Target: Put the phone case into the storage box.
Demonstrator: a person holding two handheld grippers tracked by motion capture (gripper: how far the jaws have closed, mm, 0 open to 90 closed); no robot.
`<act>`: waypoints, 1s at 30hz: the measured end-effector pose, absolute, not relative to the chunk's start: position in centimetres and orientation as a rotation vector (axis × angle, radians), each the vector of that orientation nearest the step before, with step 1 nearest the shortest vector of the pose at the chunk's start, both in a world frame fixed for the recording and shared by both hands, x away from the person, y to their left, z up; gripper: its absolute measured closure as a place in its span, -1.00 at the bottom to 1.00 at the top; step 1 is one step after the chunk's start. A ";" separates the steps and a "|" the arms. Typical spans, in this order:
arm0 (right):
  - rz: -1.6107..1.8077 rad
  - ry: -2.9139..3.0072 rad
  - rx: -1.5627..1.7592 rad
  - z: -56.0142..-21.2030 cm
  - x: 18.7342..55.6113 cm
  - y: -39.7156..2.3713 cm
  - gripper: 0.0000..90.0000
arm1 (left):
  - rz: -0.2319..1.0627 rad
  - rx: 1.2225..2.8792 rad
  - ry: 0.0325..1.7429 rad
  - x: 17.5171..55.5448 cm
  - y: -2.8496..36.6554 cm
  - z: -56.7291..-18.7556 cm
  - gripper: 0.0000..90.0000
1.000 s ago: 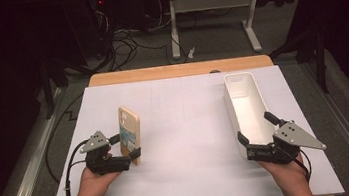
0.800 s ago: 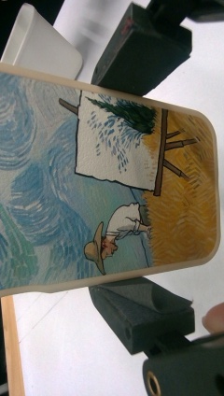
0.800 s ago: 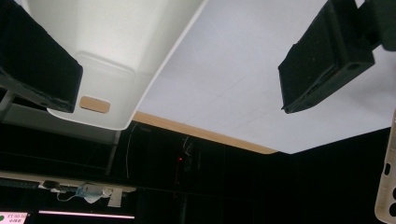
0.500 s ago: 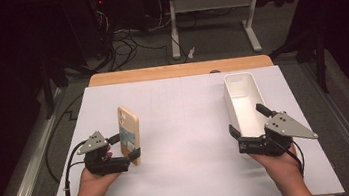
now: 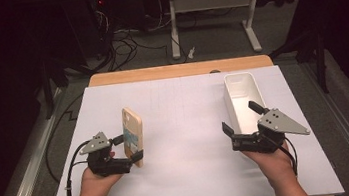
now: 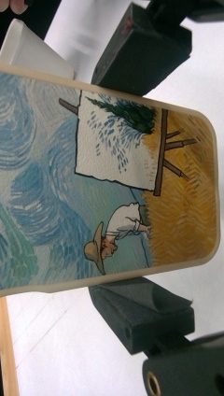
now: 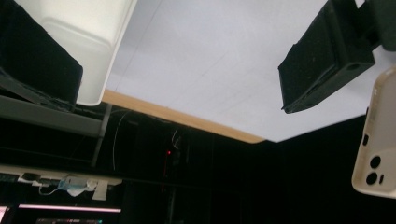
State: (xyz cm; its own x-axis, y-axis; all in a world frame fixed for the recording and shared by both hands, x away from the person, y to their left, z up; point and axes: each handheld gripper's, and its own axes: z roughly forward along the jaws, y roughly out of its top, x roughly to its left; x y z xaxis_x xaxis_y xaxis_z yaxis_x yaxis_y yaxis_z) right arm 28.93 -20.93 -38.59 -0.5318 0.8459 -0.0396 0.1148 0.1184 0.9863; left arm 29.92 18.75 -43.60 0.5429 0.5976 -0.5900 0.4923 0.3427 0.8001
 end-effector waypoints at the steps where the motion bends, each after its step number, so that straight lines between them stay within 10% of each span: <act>1: 1.453 1.780 0.943 -38.9 28.9 -20.9 -0.99 | 0.084 1.294 1.075 29.9 18.7 -43.6 -0.74; 30: 1.450 1.791 0.947 -39.3 28.6 -22.0 -0.99 | -0.004 1.370 0.897 32.4 13.8 -39.3 -0.74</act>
State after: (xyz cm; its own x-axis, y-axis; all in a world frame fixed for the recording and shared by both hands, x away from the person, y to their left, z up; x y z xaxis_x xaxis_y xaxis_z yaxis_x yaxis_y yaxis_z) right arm 28.56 -22.04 -39.29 -0.5362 0.8432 -0.0378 0.1386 0.1321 0.9815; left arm 32.36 13.77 -39.33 0.6799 0.4867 -0.5485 0.4911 0.2532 0.8335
